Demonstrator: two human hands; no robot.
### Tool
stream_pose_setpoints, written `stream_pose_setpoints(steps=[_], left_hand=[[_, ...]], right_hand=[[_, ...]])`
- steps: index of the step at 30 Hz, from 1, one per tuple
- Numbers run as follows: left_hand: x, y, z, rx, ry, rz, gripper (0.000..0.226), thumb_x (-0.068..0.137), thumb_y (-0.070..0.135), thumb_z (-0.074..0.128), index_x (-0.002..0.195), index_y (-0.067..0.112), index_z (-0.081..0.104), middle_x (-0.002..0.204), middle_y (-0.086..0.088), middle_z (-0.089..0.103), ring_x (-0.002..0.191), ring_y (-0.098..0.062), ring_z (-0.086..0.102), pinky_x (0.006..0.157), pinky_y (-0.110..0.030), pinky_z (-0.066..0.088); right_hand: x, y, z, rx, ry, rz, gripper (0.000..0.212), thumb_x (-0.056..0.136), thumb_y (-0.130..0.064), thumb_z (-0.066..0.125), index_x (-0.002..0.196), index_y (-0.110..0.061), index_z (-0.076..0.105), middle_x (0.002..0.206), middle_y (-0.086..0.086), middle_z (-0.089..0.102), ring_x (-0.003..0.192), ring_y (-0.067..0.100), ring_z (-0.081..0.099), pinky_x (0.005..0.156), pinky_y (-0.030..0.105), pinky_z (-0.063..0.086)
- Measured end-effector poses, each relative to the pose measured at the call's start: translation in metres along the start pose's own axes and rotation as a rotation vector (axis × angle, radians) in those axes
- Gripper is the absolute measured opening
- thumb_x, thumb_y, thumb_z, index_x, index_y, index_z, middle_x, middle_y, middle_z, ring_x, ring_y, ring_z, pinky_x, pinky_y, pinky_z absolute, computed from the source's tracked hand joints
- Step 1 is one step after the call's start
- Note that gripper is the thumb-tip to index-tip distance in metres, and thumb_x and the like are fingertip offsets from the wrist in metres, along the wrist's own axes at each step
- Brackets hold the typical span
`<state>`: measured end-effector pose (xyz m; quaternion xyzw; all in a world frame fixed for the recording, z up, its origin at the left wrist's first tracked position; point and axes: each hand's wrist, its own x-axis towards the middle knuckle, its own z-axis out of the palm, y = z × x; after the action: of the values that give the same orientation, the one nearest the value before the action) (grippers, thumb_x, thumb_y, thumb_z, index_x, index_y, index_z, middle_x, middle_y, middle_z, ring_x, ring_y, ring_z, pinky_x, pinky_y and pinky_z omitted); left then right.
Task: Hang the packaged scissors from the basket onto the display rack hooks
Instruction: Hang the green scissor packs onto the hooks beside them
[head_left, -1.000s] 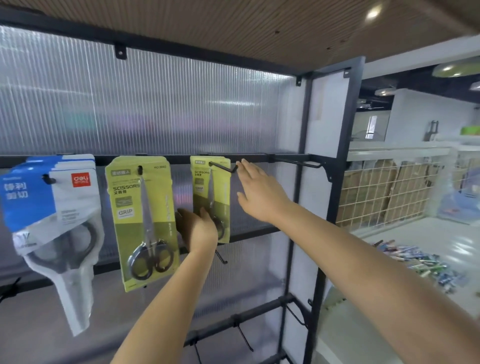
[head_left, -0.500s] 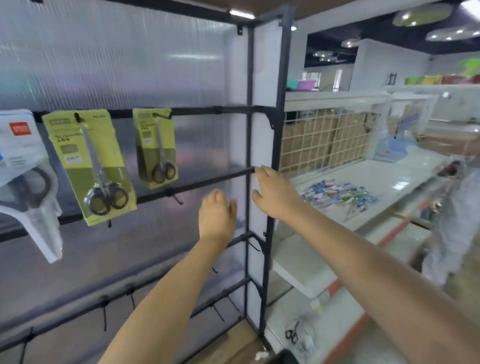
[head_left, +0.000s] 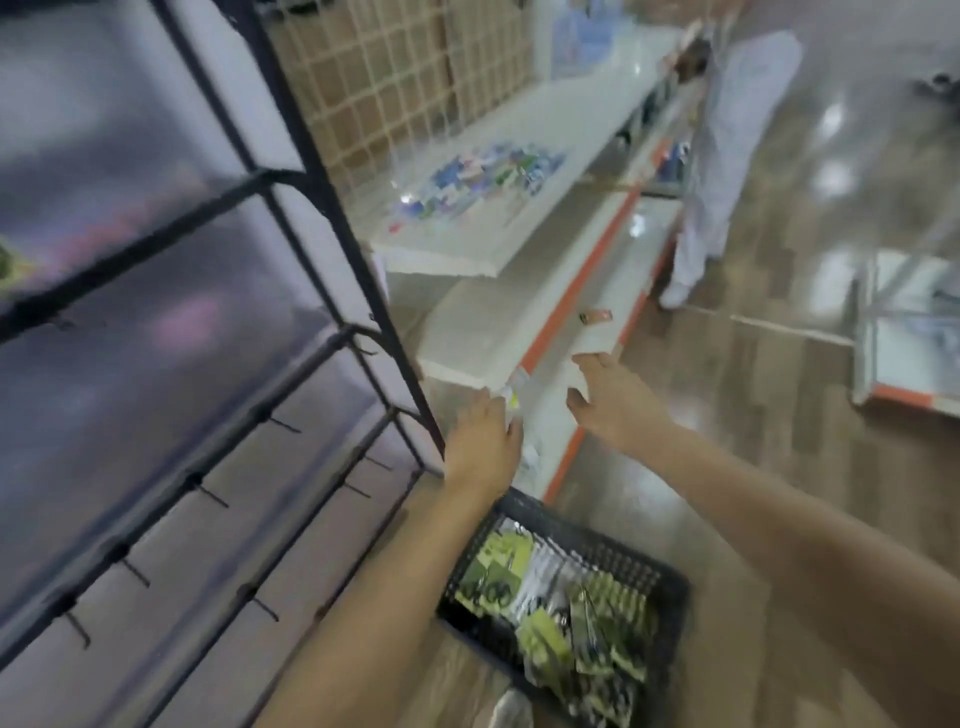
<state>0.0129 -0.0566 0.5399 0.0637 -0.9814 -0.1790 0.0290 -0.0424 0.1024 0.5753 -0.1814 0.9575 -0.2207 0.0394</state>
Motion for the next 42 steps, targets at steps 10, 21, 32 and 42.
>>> stream_pose_setpoints(steps=[10, 21, 32, 42], left_hand=[[-0.067, -0.044, 0.191, 0.059, -0.543, 0.011, 0.039, 0.101, 0.031, 0.036, 0.129, 0.006, 0.048, 0.138, -0.007, 0.044, 0.13, -0.022, 0.038, 0.106, -0.031, 0.032], [-0.093, -0.135, 0.378, 0.189, -0.798, -0.034, 0.042, 0.101, 0.028, 0.033, 0.135, 0.005, 0.044, 0.149, -0.008, 0.034, 0.142, -0.023, 0.019, 0.115, -0.03, 0.013], [-0.048, -0.174, 0.569, 0.077, -0.752, -0.048, 0.035, 0.099, 0.025, 0.041, 0.124, 0.001, 0.048, 0.129, -0.012, 0.047, 0.121, -0.026, 0.04, 0.093, -0.035, 0.035], [0.002, -0.139, 0.711, -0.159, -0.648, -0.329, 0.052, 0.089, 0.051, 0.053, 0.115, 0.005, 0.056, 0.114, -0.014, 0.06, 0.107, -0.031, 0.056, 0.085, -0.039, 0.048]], right_hand=[[-0.111, 0.123, 0.197, 0.203, -0.299, 0.524, 0.023, 0.099, -0.022, 0.039, 0.119, -0.012, 0.047, 0.118, 0.009, 0.052, 0.104, 0.024, 0.052, 0.086, 0.036, 0.045], [-0.189, 0.185, 0.398, 0.379, -0.488, 0.895, 0.035, 0.097, -0.014, 0.04, 0.131, -0.005, 0.045, 0.131, 0.011, 0.048, 0.117, 0.025, 0.048, 0.093, 0.036, 0.041], [-0.127, 0.292, 0.564, 0.32, -0.289, 0.92, 0.039, 0.096, -0.016, 0.042, 0.133, -0.005, 0.042, 0.131, 0.013, 0.046, 0.117, 0.027, 0.048, 0.093, 0.036, 0.041], [-0.083, 0.381, 0.661, 0.357, -0.204, 1.157, 0.046, 0.099, -0.037, 0.038, 0.133, -0.006, 0.039, 0.13, 0.019, 0.046, 0.117, 0.033, 0.047, 0.08, 0.031, 0.035]])
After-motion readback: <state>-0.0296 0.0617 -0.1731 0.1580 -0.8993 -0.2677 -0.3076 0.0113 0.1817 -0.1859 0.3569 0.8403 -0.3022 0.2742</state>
